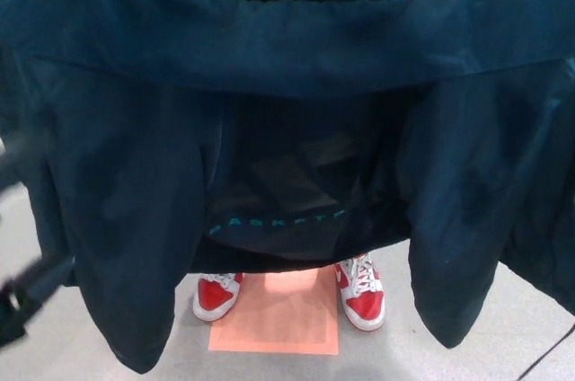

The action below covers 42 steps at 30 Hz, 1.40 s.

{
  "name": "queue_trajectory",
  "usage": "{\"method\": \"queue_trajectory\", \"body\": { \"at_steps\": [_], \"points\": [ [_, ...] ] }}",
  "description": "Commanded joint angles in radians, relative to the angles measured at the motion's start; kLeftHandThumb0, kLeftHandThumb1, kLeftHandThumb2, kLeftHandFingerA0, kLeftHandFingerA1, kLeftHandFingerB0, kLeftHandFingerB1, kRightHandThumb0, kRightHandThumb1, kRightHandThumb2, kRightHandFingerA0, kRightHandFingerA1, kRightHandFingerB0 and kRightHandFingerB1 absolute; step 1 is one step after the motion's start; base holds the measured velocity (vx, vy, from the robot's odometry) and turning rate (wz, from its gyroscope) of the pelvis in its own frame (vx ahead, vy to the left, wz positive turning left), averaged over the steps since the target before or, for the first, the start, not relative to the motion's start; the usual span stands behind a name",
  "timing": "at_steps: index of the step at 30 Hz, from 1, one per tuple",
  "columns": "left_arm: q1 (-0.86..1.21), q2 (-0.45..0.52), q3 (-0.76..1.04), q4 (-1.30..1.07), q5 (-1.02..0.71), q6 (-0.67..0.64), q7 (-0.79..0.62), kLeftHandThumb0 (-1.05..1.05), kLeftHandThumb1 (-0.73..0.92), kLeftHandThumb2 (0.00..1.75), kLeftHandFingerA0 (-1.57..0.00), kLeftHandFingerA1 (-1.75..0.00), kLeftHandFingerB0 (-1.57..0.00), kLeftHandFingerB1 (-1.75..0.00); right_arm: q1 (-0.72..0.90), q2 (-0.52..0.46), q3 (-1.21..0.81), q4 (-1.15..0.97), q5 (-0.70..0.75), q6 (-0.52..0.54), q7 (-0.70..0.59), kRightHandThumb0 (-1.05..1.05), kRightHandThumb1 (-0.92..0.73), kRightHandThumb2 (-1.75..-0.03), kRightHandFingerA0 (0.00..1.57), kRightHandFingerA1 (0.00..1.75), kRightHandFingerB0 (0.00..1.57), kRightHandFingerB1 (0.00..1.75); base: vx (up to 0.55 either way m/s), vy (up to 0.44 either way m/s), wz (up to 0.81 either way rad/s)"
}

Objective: A person hands a coat to the robot and the robot grabs it with both hands and holds it while the person wears the coat.

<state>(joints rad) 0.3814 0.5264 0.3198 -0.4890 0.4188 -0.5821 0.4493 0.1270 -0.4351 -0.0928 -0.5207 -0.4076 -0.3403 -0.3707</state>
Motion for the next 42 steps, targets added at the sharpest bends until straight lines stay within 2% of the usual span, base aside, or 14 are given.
{"method": "queue_trajectory", "body": {
  "at_steps": [1, 7, 8, 9, 11, 12, 13, 16, 22, 23, 25, 26, 29, 42],
  "points": [
    [-0.232, 0.24, 0.096, -0.058, -0.26, 0.094, -0.251, -0.64, 0.41, 0.78, 0.0, -0.12, -0.09, -0.23, -0.245, -0.202, -0.091, -0.137, 0.147, 0.215, 0.325, -1.04, -0.7, -1.05, 0.0, 0.05, 0.0, 0.0, 0.0, 0.0, 0.0],
    [-0.462, 0.37, 0.035, 0.025, -0.241, 0.219, -0.367, -0.83, 0.58, 0.61, 0.0, -0.19, 0.0, -0.22, -0.448, -0.34, -0.092, -0.068, 0.152, 0.354, 0.465, -1.05, -0.68, -1.1, 0.0, 0.1, 0.0, 0.0, 0.0, 0.0, 0.0],
    [-0.486, 0.381, 0.026, 0.031, -0.247, 0.237, -0.383, -0.75, 0.45, 0.87, 0.0, -0.14, 0.0, -0.19, -0.462, -0.357, -0.094, -0.065, 0.157, 0.367, 0.483, -1.05, -0.68, -1.09, 0.0, 0.09, 0.0, 0.0, 0.0, 0.0, 0.0],
    [-0.514, 0.393, 0.014, 0.041, -0.25, 0.251, -0.399, -0.76, 0.45, 0.87, 0.0, -0.11, 0.0, -0.18, -0.477, -0.37, -0.093, -0.061, 0.164, 0.38, 0.498, -1.05, -0.85, -0.65, 0.0, 0.0, 0.0, 0.0, 0.0, 0.0, 0.0],
    [-0.589, 0.423, -0.018, 0.069, -0.246, 0.279, -0.44, -0.79, 0.47, 0.89, 0.0, -0.09, 0.0, -0.17, -0.521, -0.399, -0.086, -0.045, 0.185, 0.411, 0.534, -1.05, -0.84, -0.66, 0.0, 0.0, 0.0, 0.0, 0.0, 0.0, 0.0],
    [-0.62, 0.438, -0.034, 0.077, -0.246, 0.3, -0.463, -0.81, 0.49, 0.91, 0.0, -0.08, 0.0, -0.16, -0.541, -0.419, -0.081, -0.041, 0.19, 0.434, 0.56, -1.01, -0.66, -1.06, 0.0, 0.07, 0.0, 0.0, 0.0, 0.0, 0.0],
    [-0.667, 0.462, -0.06, 0.092, -0.262, 0.324, -0.506, -0.82, 0.49, 0.9, 0.0, -0.06, 0.0, -0.14, -0.57, -0.454, -0.073, -0.038, 0.2, 0.471, 0.606, -1.04, -0.84, -0.66, 0.0, 0.0, 0.0, 0.0, 0.0, 0.0, 0.0],
    [-0.791, 0.522, -0.141, 0.131, -0.256, 0.392, -0.626, -0.88, 0.52, 0.91, 0.0, 0.0, 0.0, -0.07, -0.642, -0.531, -0.044, -0.011, 0.227, 0.515, 0.706, -1.05, -0.65, -1.08, 0.0, 0.13, 0.0, 0.0, 0.0, 0.0, 0.0],
    [-1.046, 0.525, -0.326, 0.262, -0.194, 0.457, -0.853, -0.86, 0.48, 0.91, 0.0, -0.04, -0.05, -0.11, -0.781, -0.593, 0.063, 0.096, 0.249, 0.531, 0.861, -0.88, -0.61, -1.02, 0.0, 0.22, 0.0, 0.09, 0.0, 0.0, 0.0],
    [-1.088, 0.512, -0.361, 0.285, -0.171, 0.471, -0.891, -0.85, 0.48, 0.91, -0.04, -0.05, -0.06, -0.12, -0.806, -0.602, 0.086, 0.11, 0.242, 0.549, 0.894, -0.87, -0.76, -0.64, 0.0, 0.24, 0.0, 0.08, 0.0, 0.0, 0.0],
    [-1.133, 0.494, -0.401, 0.317, -0.159, 0.48, -0.936, -0.85, 0.48, 0.91, -0.02, -0.06, -0.07, -0.13, -0.843, -0.605, 0.121, 0.131, 0.235, 0.579, 0.939, -0.83, -0.58, -0.99, 0.0, 0.2, 0.0, 0.12, 0.0, 0.0, 0.0],
    [-1.154, 0.483, -0.42, 0.334, -0.158, 0.484, -0.959, -0.87, 0.5, 0.92, 0.0, -0.05, -0.08, -0.13, -0.861, -0.599, 0.138, 0.149, 0.238, 0.582, 0.957, -0.83, -0.72, -0.62, 0.0, 0.24, 0.0, 0.13, 0.0, 0.0, 0.0],
    [-1.194, 0.463, -0.469, 0.37, -0.16, 0.501, -1.024, -0.89, 0.51, 0.92, 0.0, -0.03, -0.1, -0.12, -0.891, -0.587, 0.181, 0.189, 0.223, 0.564, 0.996, -0.82, -0.57, -0.98, 0.0, 0.28, 0.0, 0.14, 0.0, 0.0, 0.0],
    [-1.187, 0.495, -0.563, 0.399, -0.213, 0.558, -1.222, -0.95, 0.55, 0.96, 0.0, -0.01, -0.12, -0.15, -1.013, -0.604, 0.383, 0.251, 0.284, 0.676, 1.368, -0.82, -0.53, -0.95, 0.02, 0.29, 0.01, 0.12, 0.0, 0.0, 0.0]
  ]
}}
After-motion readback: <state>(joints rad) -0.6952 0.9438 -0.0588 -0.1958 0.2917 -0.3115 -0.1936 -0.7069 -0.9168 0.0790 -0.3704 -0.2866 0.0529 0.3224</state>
